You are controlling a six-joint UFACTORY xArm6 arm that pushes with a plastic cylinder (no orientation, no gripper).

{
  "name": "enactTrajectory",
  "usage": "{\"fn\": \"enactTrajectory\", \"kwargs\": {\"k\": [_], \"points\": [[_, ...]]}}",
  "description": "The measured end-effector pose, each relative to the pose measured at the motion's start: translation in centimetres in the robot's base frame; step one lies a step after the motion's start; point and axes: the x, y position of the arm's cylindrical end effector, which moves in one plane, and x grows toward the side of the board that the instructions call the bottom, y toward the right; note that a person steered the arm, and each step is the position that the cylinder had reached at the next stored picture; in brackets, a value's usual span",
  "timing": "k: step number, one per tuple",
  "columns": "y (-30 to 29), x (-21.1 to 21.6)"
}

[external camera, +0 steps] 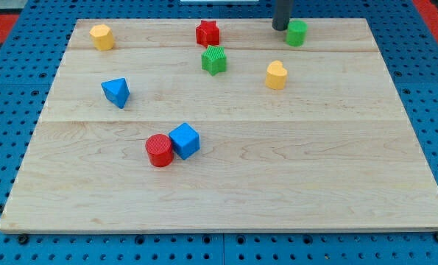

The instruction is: Move the green star into the triangle

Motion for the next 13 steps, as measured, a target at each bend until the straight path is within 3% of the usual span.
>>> {"fn": "enactTrajectory", "kwargs": {"k": [1,2,5,7,8,9,10,11,12,13], "points": [[0.0,0.0],[-2.5,4.4],[-0.3,7.0],[-2.5,6.6],[-8.6,3.4],[-10.2,6.8],[-15.8,8.5],[-18.1,8.0],[-29.9,8.3],[-33.3,8.3]]}}
